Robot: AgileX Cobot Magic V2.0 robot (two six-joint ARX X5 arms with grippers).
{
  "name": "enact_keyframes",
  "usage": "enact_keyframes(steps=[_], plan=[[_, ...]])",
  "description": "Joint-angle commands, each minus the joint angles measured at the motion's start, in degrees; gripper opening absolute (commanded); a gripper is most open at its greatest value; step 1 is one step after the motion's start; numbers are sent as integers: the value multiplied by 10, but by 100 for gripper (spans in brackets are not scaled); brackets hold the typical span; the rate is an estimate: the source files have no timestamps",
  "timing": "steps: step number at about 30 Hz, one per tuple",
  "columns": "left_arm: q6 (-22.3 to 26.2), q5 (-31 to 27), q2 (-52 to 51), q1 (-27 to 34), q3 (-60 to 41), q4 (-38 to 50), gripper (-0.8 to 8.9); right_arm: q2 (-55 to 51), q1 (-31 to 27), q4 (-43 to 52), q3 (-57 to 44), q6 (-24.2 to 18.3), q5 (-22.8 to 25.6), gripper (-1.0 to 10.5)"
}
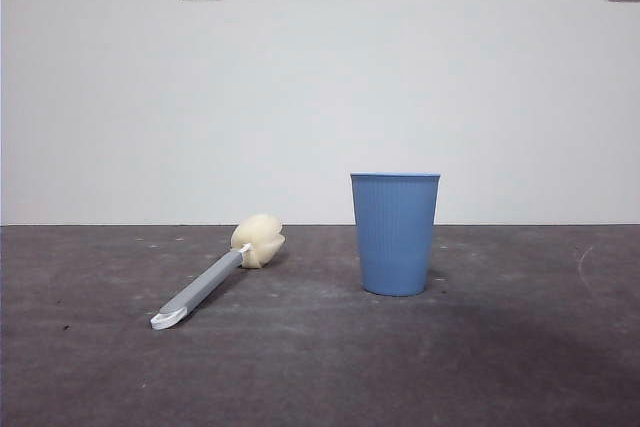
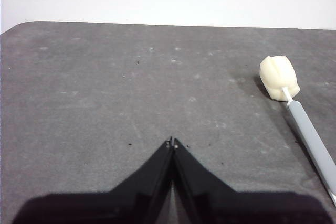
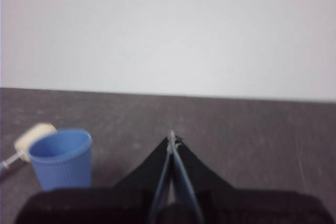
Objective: Pick up the cup brush,pick up the cup,insert the brush into the cup,clean the cup,put the cup brush back,put the cup back to the fixed position on the table
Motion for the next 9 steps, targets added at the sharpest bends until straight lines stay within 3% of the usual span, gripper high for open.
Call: enact_keyframes(steps=[1, 5, 9], plan=[[-5, 4, -1, 2, -9, 3, -4, -11, -11, 20, -37, 28, -1, 2], [-5, 4, -1, 2, -9, 3, -4, -11, -22, 21, -72, 33, -1, 2], [-5, 4, -1, 2, -9, 3, -4, -11, -28, -47, -76, 28, -1, 2]])
